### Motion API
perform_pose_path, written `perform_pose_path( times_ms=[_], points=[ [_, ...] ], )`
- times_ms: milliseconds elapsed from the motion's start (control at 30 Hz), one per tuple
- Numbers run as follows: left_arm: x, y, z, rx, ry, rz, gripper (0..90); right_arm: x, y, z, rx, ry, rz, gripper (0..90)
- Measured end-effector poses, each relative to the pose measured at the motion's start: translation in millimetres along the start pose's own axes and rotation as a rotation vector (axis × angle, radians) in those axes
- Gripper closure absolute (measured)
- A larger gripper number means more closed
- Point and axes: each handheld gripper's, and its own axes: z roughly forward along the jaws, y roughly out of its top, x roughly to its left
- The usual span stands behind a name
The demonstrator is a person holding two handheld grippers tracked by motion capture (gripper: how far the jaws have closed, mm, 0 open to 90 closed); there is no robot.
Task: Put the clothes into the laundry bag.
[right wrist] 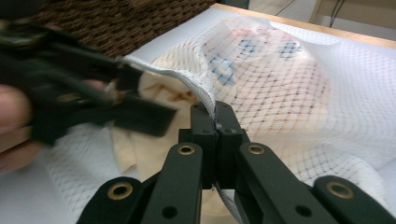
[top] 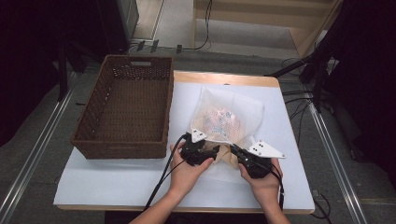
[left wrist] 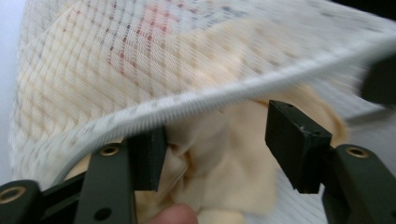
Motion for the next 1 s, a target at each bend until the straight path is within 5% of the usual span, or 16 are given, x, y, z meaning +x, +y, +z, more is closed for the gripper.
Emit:
perform_pose_path(
  times_ms=[100, 167, 200, 300, 367, 500, 633, 700, 800, 900, 1000],
  points=[
    [-6.2, -1.1, 11.0, 0.063, 0.021, 0.049, 31.6, -3.2, 0.9, 0.4, -0.006, -0.001, 0.019, 90.0],
    [-10.0, -1.1, 25.8, 0.156, 0.025, 0.052, 24.3, -1.4, 1.1, 1.2, -0.002, 0.002, 0.021, 90.0],
    [-14.3, -1.5, 30.5, 0.178, 0.052, 0.109, 20.2, -0.1, 1.0, 1.8, -0.002, 0.003, 0.015, 90.0],
    [-26.8, -3.0, 39.6, 0.185, 0.142, 0.175, 16.2, 4.2, 0.8, 4.1, 0.001, 0.013, 0.003, 90.0],
    [-30.5, -2.9, 43.0, 0.177, 0.171, 0.171, 16.2, 5.8, 0.7, 4.9, 0.004, 0.019, -0.004, 90.0],
    [-29.0, 2.7, 43.4, 0.164, 0.192, 0.170, 40.1, 7.7, 0.0, 4.6, 0.004, 0.024, -0.005, 90.0],
    [-20.7, 12.8, 37.7, 0.166, 0.118, 0.110, 66.3, 9.6, 0.5, 3.6, 0.000, 0.029, -0.009, 90.0],
    [-14.2, 19.6, 31.8, 0.144, 0.020, 0.031, 69.6, 10.4, 0.7, 3.2, -0.003, 0.027, -0.009, 90.0],
    [-11.6, 26.5, 27.1, 0.073, -0.037, -0.027, 70.7, 10.9, 1.1, 1.7, -0.010, 0.027, -0.009, 90.0],
    [-5.4, 28.8, 29.2, -0.022, -0.034, -0.082, 70.6, 12.2, 1.0, 0.7, -0.013, 0.030, -0.012, 90.0],
    [-5.5, 27.9, 35.6, -0.097, 0.089, -0.051, 69.3, 14.6, -0.7, 0.4, -0.008, 0.028, -0.019, 90.0]
  ],
)
